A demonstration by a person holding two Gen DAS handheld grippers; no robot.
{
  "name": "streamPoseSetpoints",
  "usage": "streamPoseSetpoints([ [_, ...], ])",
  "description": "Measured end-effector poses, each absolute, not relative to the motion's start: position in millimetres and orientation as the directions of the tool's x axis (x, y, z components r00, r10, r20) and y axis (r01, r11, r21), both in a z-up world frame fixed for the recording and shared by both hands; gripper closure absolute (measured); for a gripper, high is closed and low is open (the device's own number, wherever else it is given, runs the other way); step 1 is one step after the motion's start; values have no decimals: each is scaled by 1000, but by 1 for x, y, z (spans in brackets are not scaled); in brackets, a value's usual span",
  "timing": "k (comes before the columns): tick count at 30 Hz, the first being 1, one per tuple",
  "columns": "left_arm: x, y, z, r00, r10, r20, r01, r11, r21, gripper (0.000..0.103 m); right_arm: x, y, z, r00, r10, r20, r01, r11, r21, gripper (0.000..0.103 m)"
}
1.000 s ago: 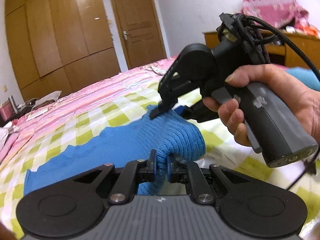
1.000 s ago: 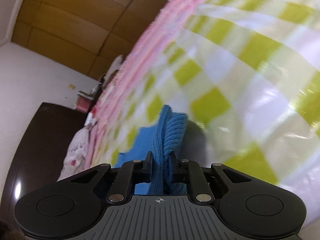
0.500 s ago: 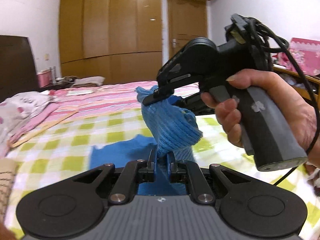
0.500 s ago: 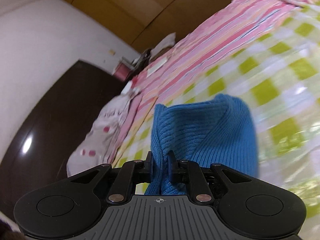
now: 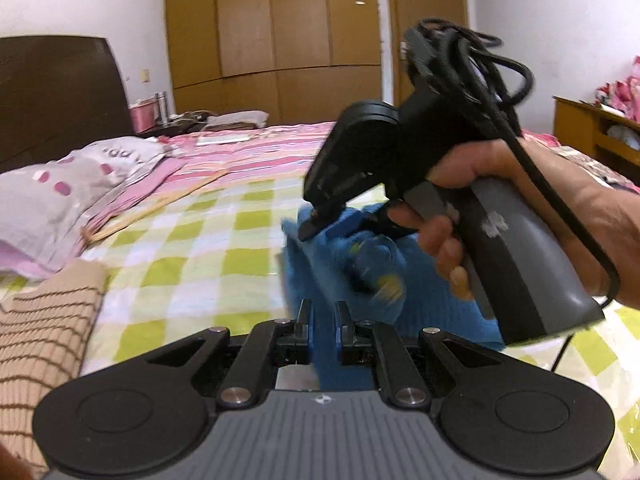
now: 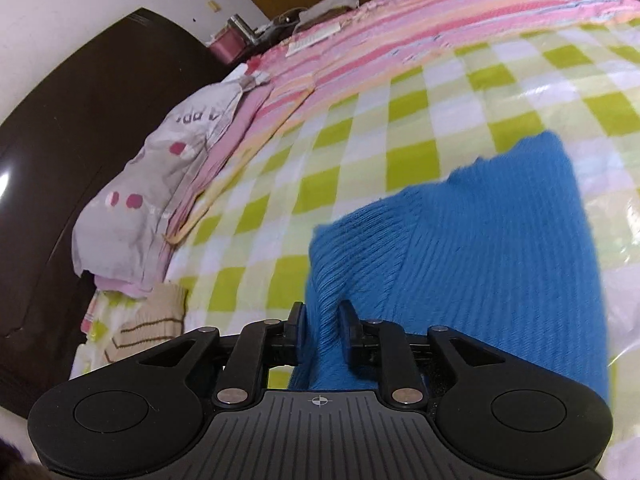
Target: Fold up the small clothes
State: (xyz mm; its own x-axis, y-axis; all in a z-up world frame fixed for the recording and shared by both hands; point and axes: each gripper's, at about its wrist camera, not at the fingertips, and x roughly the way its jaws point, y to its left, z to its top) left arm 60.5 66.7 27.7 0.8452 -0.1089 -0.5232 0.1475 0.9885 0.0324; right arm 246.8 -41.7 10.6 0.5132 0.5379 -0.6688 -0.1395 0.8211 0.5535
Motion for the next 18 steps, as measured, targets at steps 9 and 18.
streamPoseSetpoints([
  [9, 54, 66, 35, 867, -131, -481, 156, 988, 12, 83, 233, -40, 40, 530, 557, -639, -218, 818, 533, 83],
  [18, 85, 36, 35, 872, -164, -461, 218, 974, 67, 82, 202, -88, 63, 598, 411, -688, -231, 910, 343, 83],
])
